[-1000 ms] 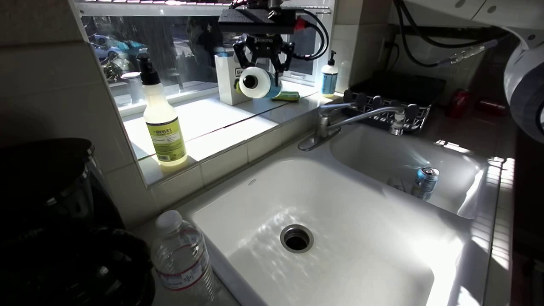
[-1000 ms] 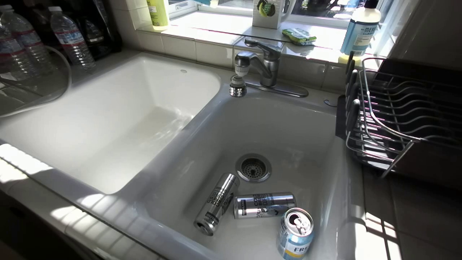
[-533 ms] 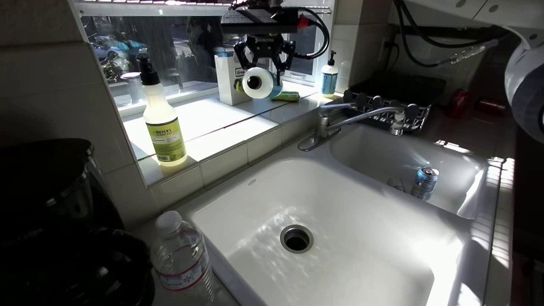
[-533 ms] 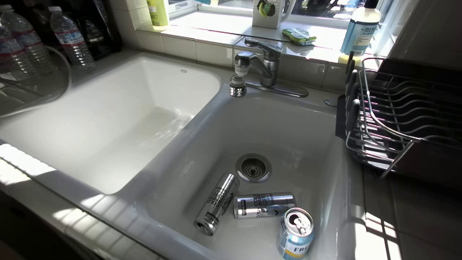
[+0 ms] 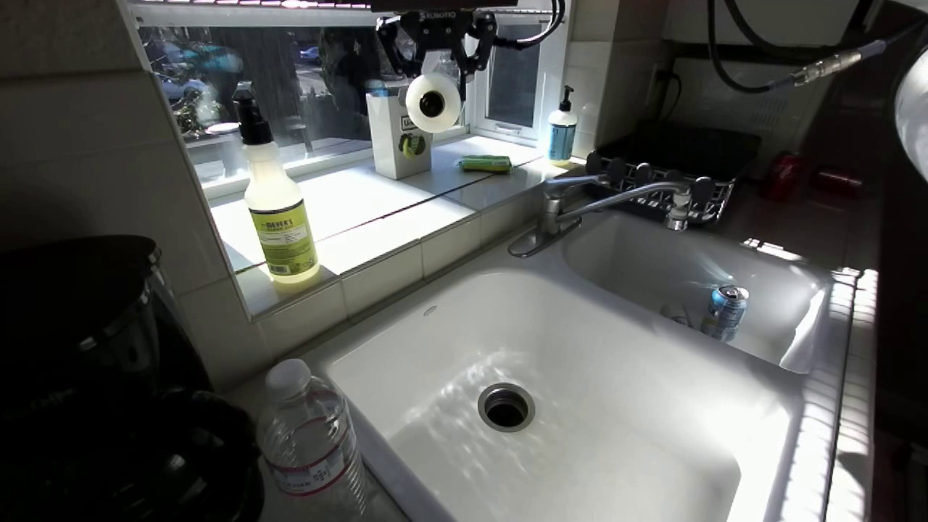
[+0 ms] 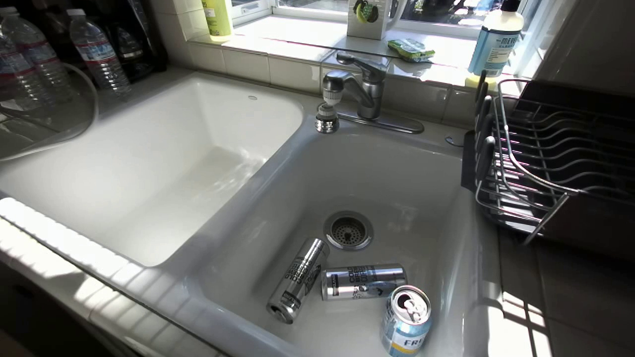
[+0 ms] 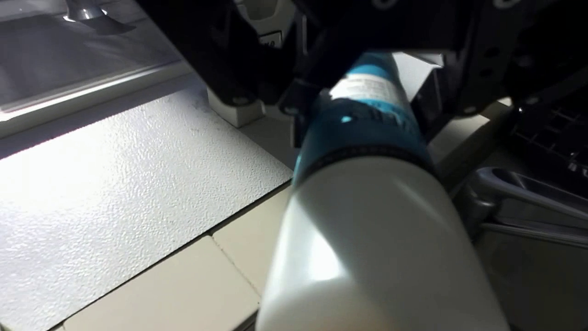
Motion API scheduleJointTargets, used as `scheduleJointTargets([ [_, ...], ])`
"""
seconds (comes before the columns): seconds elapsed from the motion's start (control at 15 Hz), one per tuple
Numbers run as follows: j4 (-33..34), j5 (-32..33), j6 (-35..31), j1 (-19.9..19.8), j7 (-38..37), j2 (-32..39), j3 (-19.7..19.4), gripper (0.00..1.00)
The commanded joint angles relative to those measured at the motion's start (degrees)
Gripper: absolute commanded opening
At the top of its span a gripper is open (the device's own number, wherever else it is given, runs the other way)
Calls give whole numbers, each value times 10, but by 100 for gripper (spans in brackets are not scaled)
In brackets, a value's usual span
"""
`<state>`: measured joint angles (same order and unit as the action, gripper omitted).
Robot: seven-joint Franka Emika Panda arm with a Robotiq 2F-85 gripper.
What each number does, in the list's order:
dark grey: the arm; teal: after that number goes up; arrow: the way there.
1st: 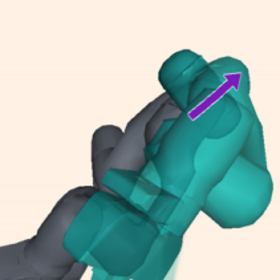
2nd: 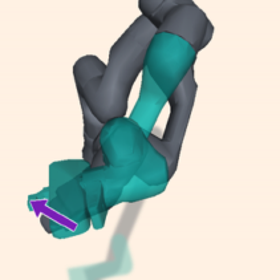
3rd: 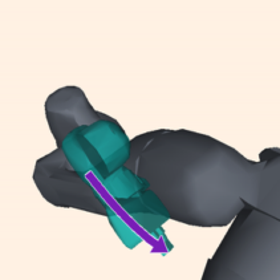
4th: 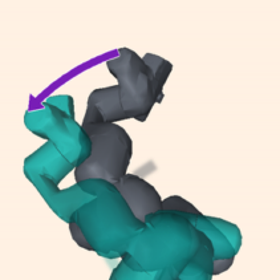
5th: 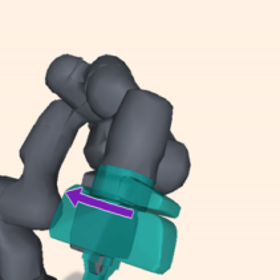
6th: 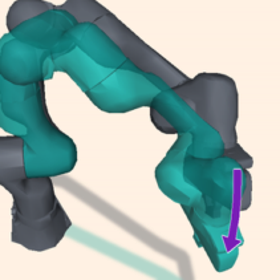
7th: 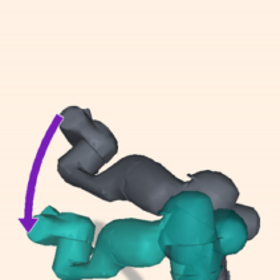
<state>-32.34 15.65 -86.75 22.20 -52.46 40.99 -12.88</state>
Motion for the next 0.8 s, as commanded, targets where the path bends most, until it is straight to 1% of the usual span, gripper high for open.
scheduleJointTargets([
  [0.0, -23, 43, -15, 28, 3, -20, -14, 31],
  [0.4, -38, 113, 0, 69, -38, -23, -42, 31],
  [0.73, -82, 164, -5, 95, -66, -34, -62, 31],
])
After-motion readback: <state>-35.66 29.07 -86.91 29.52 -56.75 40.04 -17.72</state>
